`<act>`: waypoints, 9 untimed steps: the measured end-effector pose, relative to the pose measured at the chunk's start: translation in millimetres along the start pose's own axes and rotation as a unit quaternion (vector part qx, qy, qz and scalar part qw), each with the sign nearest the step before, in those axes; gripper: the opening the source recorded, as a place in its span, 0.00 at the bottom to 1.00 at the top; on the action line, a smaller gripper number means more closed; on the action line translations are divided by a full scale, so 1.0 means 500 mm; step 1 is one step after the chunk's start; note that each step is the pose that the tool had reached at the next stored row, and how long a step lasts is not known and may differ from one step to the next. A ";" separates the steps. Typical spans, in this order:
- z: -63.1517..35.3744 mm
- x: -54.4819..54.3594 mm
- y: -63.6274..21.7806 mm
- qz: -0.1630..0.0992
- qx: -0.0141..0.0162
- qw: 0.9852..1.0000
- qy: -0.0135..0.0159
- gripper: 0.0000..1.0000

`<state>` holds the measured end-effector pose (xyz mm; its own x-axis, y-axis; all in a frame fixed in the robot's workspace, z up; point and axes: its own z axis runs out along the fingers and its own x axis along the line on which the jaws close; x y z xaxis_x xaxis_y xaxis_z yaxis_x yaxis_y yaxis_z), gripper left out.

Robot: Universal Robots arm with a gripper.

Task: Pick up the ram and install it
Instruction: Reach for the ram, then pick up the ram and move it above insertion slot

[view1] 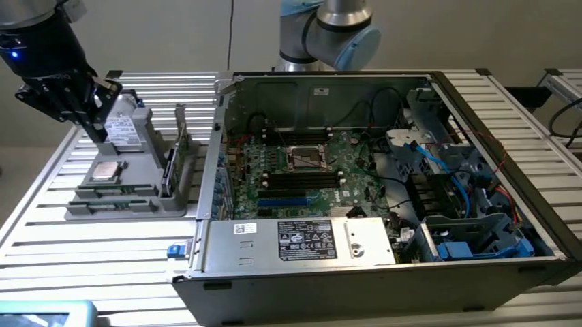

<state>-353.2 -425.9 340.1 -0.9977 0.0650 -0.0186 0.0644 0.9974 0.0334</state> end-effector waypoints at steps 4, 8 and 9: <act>0.005 0.003 0.003 0.000 0.003 1.000 0.000 0.11; 0.006 0.004 0.003 -0.010 0.005 1.000 0.000 0.11; 0.007 0.004 0.003 -0.019 0.005 1.000 0.000 0.11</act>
<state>-354.9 -424.3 336.9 -0.9995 0.0261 -0.0195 0.0257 0.9994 0.0220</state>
